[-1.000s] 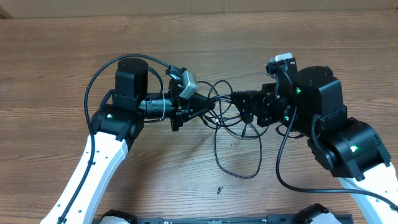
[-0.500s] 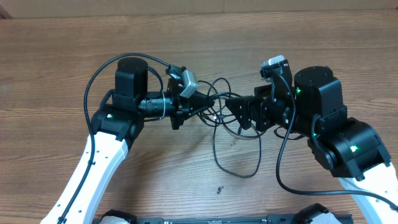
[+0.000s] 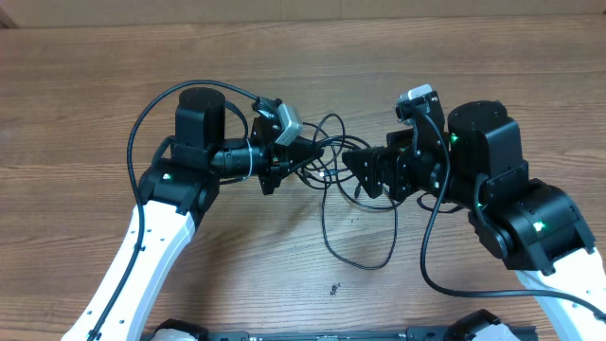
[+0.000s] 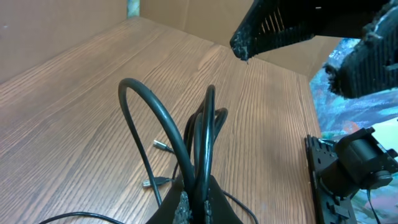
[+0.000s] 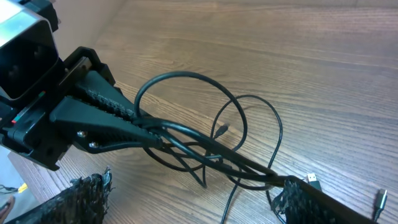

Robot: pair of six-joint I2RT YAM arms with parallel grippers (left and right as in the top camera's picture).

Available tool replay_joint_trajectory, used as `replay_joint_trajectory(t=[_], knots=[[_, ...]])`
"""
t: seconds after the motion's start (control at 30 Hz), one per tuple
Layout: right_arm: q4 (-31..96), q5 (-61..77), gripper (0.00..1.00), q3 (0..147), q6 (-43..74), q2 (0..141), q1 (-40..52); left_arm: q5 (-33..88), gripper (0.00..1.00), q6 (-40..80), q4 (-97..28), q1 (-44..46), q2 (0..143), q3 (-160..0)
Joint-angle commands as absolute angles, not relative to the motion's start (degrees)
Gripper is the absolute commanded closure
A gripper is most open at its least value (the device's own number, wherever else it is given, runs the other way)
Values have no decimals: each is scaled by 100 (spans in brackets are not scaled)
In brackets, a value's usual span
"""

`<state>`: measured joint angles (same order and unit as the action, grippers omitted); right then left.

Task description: Untangle cables

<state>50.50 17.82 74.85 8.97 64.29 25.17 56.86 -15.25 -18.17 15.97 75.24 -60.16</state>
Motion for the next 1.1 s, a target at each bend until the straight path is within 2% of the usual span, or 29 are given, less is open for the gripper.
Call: replay_joint_trajectory(t=[0.0, 0.17, 0.37, 0.57, 0.7, 1.07], knots=[[5111, 1835, 12, 7502, 869, 6442, 2502, 5631, 96, -1675, -1763, 1566, 7489, -6049], [5089, 1981, 12, 7502, 888, 6565, 2502, 5627, 96, -1678, -1750, 1566, 7489, -6049], [4847, 2075, 12, 7502, 891, 6615, 2502, 5089, 96, -1680, -1822, 1577, 7489, -6049], [4534, 2414, 12, 7502, 895, 6639, 2502, 5301, 96, -1973, -1815, 1590, 7489, -6049], [4370, 2416, 12, 7502, 1131, 6705, 2502, 5876, 96, -2373, -1813, 1691, 7489, -6049], [4169, 2471, 12, 7502, 2156, 6840, 2502, 5811, 96, -2923, -1811, 1970, 7489, -6049]])
